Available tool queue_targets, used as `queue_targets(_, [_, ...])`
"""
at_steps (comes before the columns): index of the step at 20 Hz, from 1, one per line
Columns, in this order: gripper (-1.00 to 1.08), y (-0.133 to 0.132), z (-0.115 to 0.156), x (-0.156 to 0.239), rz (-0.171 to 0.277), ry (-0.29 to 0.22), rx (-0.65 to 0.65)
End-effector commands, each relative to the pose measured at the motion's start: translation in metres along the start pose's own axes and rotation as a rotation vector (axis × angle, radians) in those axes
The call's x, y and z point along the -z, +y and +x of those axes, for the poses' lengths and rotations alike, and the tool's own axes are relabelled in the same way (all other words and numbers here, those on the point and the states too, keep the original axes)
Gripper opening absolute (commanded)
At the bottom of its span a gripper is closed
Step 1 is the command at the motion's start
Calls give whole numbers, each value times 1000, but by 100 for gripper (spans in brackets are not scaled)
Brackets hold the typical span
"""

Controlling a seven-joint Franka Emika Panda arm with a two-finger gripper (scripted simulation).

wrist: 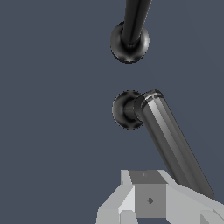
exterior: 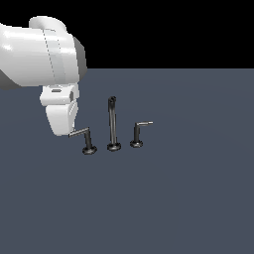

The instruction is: Turn on the faucet by rotating a designated handle.

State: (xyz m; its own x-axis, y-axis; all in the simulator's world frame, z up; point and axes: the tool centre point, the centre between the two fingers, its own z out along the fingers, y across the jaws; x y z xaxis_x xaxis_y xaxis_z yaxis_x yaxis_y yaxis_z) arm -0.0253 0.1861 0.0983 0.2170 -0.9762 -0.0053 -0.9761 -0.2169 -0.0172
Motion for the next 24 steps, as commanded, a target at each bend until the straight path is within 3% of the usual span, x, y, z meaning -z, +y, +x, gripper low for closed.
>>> queue_targets(1, [-100,13,3,0,-12,5,0])
queue_targets(9, [-100,40,6,1,-16,5,5])
queue_targets(11, [-100,33,3,0,-8,0,8])
queue_targets(24, [-100,61,46,1,-16,5,6])
